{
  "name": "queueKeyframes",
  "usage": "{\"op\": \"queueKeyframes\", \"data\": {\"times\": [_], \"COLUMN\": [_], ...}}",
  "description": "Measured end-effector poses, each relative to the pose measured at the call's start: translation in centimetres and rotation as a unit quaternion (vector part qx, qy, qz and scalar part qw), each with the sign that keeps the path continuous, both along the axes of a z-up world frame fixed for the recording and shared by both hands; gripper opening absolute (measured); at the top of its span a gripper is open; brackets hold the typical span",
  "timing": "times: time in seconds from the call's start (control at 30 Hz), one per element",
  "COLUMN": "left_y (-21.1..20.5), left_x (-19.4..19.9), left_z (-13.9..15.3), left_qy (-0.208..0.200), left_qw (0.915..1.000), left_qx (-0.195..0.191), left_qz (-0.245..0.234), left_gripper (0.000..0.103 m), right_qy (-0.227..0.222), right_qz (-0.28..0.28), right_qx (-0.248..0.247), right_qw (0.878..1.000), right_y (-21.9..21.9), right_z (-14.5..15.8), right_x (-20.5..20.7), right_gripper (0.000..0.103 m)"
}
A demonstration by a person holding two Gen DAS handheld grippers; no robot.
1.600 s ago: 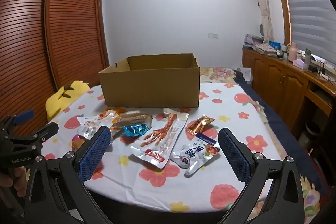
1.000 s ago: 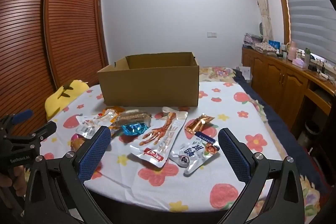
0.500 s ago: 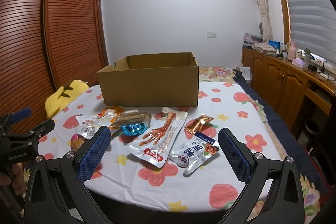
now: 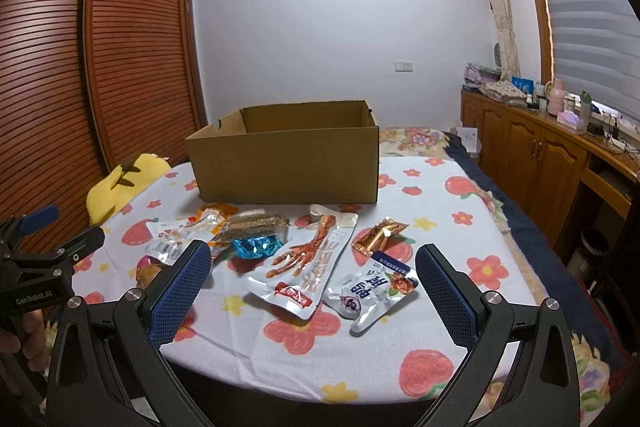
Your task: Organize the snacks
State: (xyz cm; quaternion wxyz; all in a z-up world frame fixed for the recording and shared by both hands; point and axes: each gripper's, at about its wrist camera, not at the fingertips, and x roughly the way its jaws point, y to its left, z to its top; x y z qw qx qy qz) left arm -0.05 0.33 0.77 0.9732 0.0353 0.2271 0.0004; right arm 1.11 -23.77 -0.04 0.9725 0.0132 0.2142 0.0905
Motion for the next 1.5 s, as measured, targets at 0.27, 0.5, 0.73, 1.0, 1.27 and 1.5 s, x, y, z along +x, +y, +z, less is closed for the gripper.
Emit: {"op": "queueKeyframes", "data": {"times": [0.27, 0.5, 0.73, 1.0, 1.27, 1.5], "left_y": [0.0, 0.0, 0.0, 0.0, -0.1, 0.6], "left_x": [-0.1, -0.1, -0.1, -0.1, 0.3, 2.1], "left_z": [0.0, 0.0, -0.1, 0.0, -1.2, -3.2], "left_qy": [0.000, 0.000, 0.000, 0.000, 0.018, 0.052], "left_qw": [1.0000, 1.0000, 1.0000, 1.0000, 0.9998, 0.9984], "left_qx": [0.000, 0.000, 0.000, -0.001, -0.007, -0.020], "left_qz": [-0.001, -0.001, -0.001, 0.000, -0.002, 0.001], "left_gripper": [0.103, 0.103, 0.103, 0.103, 0.103, 0.103], "right_qy": [0.000, 0.000, 0.000, 0.000, 0.008, 0.023], "right_qz": [0.000, 0.000, 0.000, 0.000, 0.002, 0.003], "right_qx": [0.001, 0.001, 0.001, 0.002, 0.003, 0.001], "right_qw": [1.000, 1.000, 1.000, 1.000, 1.000, 1.000], "right_y": [0.0, 0.0, 0.0, -0.1, -0.4, -0.4], "right_z": [-0.1, -0.1, -0.2, -0.2, -0.6, -1.4], "right_x": [-0.1, -0.1, -0.1, -0.1, 0.2, 1.1], "right_gripper": [0.103, 0.103, 0.103, 0.103, 0.103, 0.103]}}
